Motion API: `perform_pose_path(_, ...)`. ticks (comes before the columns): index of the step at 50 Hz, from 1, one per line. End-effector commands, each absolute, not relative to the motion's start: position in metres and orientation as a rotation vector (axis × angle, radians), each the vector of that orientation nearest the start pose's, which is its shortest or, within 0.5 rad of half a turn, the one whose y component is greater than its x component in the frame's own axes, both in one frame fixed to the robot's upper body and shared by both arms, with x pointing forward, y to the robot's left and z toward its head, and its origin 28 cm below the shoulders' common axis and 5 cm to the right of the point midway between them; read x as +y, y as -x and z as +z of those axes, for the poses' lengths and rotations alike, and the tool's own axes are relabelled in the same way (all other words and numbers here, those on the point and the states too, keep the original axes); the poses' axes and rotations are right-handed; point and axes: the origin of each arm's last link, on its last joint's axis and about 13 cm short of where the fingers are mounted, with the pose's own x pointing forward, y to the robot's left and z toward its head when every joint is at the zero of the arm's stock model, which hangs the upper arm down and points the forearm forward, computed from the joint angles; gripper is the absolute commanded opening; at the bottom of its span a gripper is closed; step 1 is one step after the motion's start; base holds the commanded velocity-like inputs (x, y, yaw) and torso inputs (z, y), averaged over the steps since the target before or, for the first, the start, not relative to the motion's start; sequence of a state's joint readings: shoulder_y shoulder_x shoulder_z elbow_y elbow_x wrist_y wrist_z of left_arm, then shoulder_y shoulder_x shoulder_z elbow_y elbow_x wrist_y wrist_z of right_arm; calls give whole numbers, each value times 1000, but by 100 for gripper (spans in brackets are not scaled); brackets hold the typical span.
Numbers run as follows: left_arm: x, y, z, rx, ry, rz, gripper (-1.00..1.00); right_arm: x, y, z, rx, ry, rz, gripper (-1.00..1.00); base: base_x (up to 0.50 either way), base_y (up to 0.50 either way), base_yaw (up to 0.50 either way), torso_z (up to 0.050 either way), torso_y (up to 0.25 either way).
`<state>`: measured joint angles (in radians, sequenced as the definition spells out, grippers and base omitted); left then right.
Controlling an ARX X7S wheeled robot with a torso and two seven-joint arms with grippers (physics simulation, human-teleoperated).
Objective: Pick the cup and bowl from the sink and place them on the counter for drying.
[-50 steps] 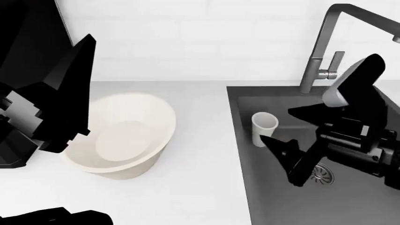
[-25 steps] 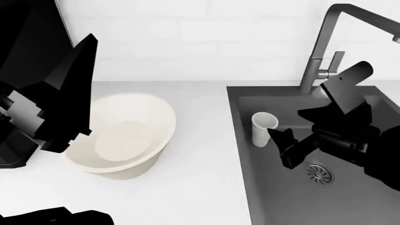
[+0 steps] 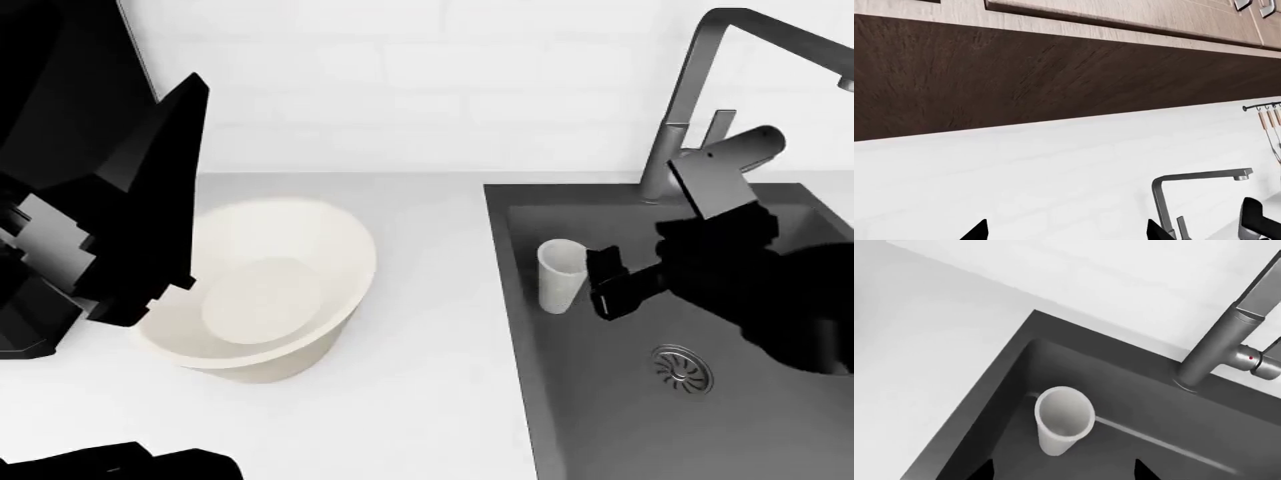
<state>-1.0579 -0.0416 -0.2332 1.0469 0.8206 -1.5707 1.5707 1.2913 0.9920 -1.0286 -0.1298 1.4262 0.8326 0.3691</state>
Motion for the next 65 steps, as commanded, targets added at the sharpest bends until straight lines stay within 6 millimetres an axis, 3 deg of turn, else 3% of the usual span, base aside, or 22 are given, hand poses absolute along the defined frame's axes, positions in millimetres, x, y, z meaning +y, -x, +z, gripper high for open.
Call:
perform_pose_path(1, 285, -180, 292, -553, -67, -535, 100, -190, -292, 232, 425, 275, 182, 100, 0, 0, 0, 0, 0)
perform_pose_path(19, 283, -180, 291, -549, -67, -538, 100, -185, -299, 221, 421, 261, 192, 100, 0, 0, 0, 0, 0)
perform_pose_path(32, 285, -180, 291, -548, -64, -537, 100, -184, -313, 216, 420, 156, 178, 100, 0, 0, 0, 0, 0)
perform_pose_path(65, 287, -180, 289, -538, -63, -532, 100, -176, -327, 171, 527, 109, 174, 100, 0, 0, 0, 0, 0)
